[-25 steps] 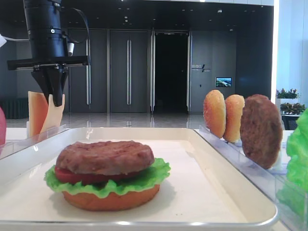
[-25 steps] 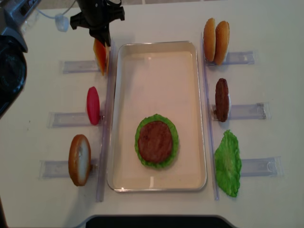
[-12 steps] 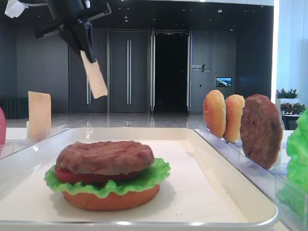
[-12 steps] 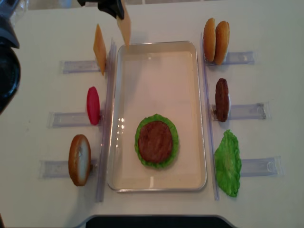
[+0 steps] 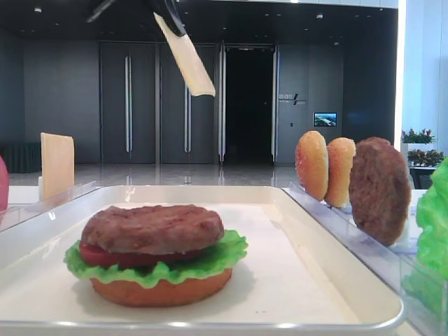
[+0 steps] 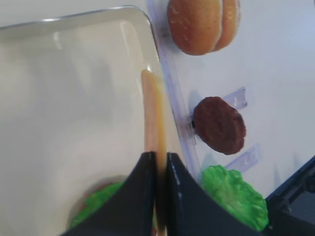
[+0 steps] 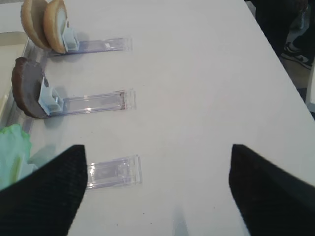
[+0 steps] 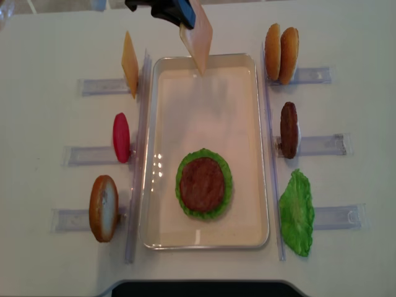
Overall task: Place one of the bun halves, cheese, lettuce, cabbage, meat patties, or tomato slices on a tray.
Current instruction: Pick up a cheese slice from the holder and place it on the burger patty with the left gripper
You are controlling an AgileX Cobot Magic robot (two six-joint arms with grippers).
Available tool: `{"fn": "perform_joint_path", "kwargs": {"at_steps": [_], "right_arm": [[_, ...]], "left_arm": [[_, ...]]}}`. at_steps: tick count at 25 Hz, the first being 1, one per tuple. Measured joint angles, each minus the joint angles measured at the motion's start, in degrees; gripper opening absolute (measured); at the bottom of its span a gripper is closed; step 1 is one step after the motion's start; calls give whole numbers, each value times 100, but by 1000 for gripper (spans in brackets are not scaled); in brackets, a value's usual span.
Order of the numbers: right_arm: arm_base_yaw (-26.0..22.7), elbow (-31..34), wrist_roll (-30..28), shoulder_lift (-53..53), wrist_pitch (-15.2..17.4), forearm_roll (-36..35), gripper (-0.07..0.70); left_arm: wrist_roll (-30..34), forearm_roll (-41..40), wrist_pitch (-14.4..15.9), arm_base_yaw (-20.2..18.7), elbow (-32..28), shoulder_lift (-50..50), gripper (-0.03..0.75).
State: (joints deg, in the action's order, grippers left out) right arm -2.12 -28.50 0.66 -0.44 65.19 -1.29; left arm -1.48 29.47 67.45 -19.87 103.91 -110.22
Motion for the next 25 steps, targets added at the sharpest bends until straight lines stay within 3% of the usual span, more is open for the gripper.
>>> {"fn": "perform_joint_path", "kwargs": {"at_steps": [5, 7, 18, 25], "right_arm": [[0, 0, 0, 0, 0, 0, 587], [0, 0, 0, 0, 0, 0, 587], [0, 0, 0, 0, 0, 0, 587], [0, 0, 0, 0, 0, 0, 587]], "left_arm": [[731, 866, -764, 0, -1403, 971, 23], [1112, 1227, -899, 0, -1979, 1300, 23], [3526, 3100, -1005, 0, -4723, 2618, 23], [4513, 3760, -977, 0, -5746, 2655, 23]]}}
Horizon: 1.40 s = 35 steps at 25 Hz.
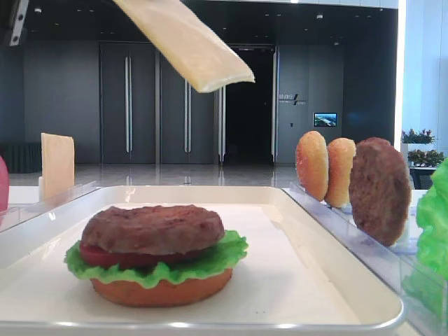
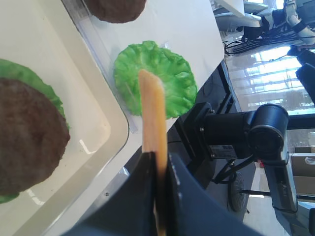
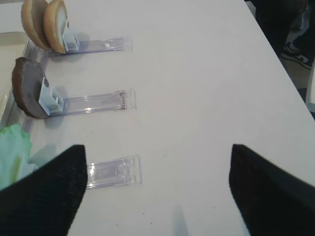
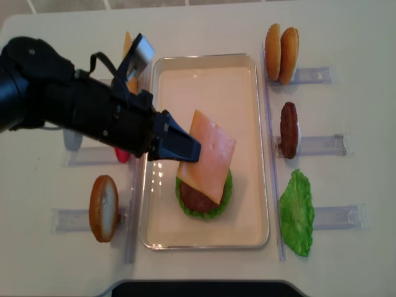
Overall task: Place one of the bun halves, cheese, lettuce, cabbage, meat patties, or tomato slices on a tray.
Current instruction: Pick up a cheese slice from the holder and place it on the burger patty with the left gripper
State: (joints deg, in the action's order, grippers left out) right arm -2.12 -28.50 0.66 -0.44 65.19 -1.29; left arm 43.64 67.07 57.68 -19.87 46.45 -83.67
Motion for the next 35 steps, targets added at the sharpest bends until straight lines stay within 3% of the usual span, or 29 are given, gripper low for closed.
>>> {"fn": "perform_joint_path", "kwargs": {"at_steps": [14, 22, 35], "right_arm": [[0, 0, 0, 0, 0, 0, 587], [0, 0, 0, 0, 0, 0, 587], [0, 0, 0, 0, 0, 0, 587]], "left_arm": [[178, 411, -638, 0, -665, -22, 23], [729, 936, -597, 0, -665, -769, 23], [769, 676, -593, 0, -665, -885, 23]]}}
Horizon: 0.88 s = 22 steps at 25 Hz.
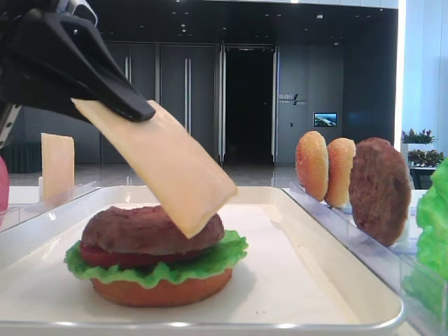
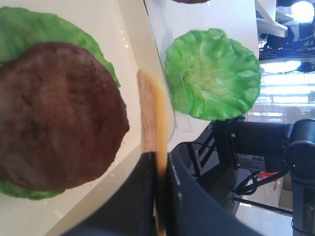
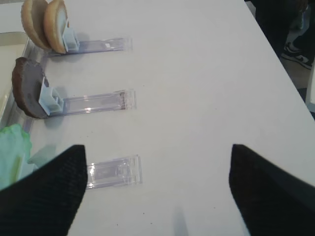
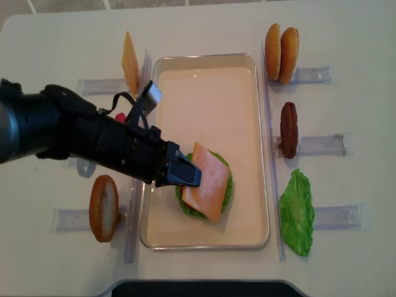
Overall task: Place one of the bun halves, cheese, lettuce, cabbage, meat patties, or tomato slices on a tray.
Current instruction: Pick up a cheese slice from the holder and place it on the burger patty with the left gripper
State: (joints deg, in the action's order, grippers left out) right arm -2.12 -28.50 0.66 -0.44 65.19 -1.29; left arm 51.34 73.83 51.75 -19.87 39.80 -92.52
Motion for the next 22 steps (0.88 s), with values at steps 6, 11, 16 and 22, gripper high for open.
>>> {"fn": "perform_joint_path", "kwargs": {"at_steps": [6, 11, 16, 22], "right_arm": [[0, 0, 0, 0, 0, 0, 587], [0, 0, 0, 0, 0, 0, 587], [0, 0, 0, 0, 0, 0, 587], [0, 0, 0, 0, 0, 0, 587]], "left_arm": [[-6, -88, -115, 0, 0, 0, 23], [-1, -132, -316, 0, 0, 0, 23], [16, -197, -460, 0, 0, 0, 23], [20, -344, -523, 0, 0, 0, 23]]}}
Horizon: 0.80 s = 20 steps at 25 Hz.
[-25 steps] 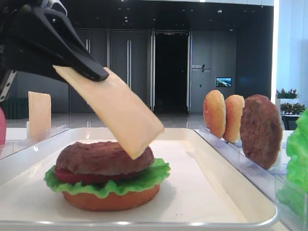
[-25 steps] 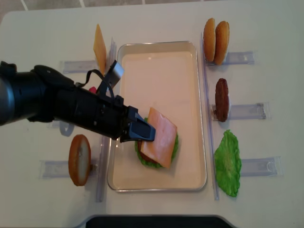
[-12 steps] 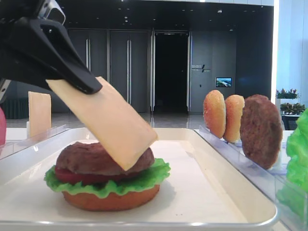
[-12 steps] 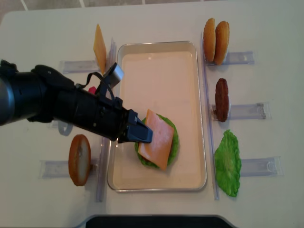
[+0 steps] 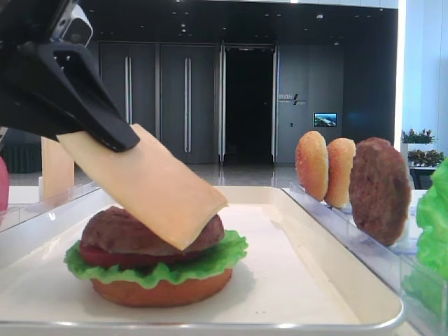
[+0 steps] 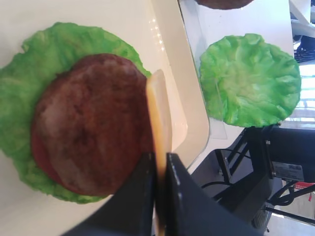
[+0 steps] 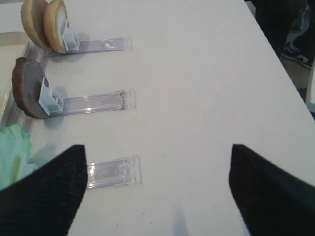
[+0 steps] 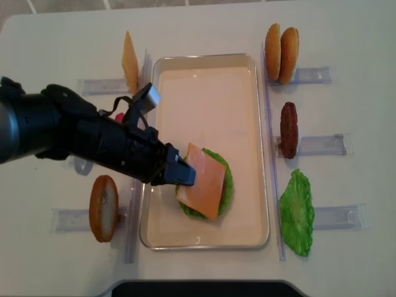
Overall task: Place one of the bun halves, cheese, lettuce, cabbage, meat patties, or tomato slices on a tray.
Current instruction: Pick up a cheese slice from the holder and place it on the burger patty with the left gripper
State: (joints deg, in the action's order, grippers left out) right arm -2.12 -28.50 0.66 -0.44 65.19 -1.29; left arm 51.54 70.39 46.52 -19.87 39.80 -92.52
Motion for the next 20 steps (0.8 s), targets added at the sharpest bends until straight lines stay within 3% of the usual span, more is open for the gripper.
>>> {"fn": "perform_joint_path", "kwargs": {"at_steps": [11, 20], "right_arm": [[0, 0, 0, 0, 0, 0, 587], [0, 0, 0, 0, 0, 0, 587]], "left_arm": [[-5, -39, -331, 0, 0, 0, 22], [-5, -52, -387, 0, 0, 0, 22]]}}
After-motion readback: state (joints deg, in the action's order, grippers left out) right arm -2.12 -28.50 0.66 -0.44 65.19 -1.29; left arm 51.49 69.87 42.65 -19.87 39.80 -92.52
